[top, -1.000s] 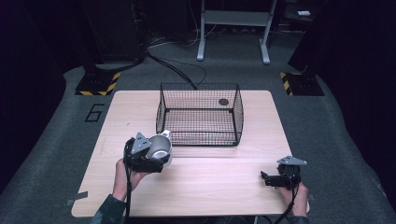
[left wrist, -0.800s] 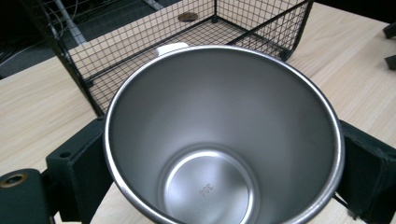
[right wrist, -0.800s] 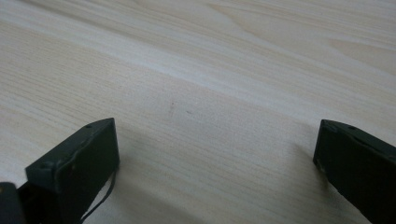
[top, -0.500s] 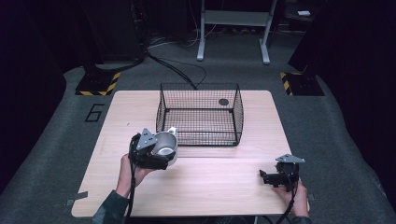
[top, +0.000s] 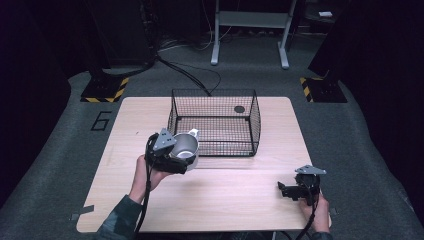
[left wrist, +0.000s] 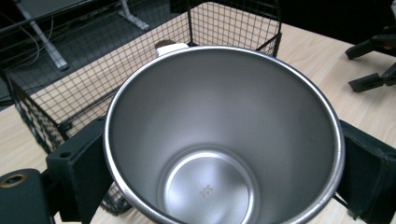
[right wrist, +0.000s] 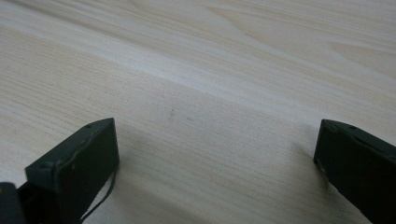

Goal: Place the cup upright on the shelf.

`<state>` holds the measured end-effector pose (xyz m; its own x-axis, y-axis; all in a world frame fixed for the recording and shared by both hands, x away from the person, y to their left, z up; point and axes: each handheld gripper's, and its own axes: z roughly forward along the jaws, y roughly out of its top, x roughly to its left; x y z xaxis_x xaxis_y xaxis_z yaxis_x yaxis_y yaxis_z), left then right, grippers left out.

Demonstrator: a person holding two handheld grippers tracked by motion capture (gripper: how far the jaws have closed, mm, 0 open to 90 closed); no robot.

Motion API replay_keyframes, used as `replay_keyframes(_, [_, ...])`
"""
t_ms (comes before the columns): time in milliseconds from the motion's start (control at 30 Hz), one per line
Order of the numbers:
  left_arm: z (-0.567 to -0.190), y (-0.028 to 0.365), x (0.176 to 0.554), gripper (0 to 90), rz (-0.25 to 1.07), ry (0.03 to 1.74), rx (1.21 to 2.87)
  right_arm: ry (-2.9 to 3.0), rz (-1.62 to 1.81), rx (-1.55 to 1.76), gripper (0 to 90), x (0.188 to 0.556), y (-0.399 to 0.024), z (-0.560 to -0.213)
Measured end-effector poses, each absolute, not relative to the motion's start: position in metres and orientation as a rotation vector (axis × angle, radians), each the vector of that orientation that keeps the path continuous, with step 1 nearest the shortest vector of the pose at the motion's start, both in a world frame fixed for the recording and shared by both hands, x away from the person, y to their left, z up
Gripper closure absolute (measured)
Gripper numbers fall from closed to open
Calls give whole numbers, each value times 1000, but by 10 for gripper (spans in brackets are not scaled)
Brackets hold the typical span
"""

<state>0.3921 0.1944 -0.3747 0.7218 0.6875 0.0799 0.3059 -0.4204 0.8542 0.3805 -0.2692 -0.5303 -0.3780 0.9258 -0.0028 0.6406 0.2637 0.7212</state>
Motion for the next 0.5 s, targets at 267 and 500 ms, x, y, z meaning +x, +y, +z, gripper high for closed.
replay_keyframes(267, [-366,189,401,70,534,740,2010,2110,897,1420,0,381,-269,-530])
replay_keyframes(500, [-355,184,410,70,538,722,1997,2103,901,1431,0,381,-268,-530])
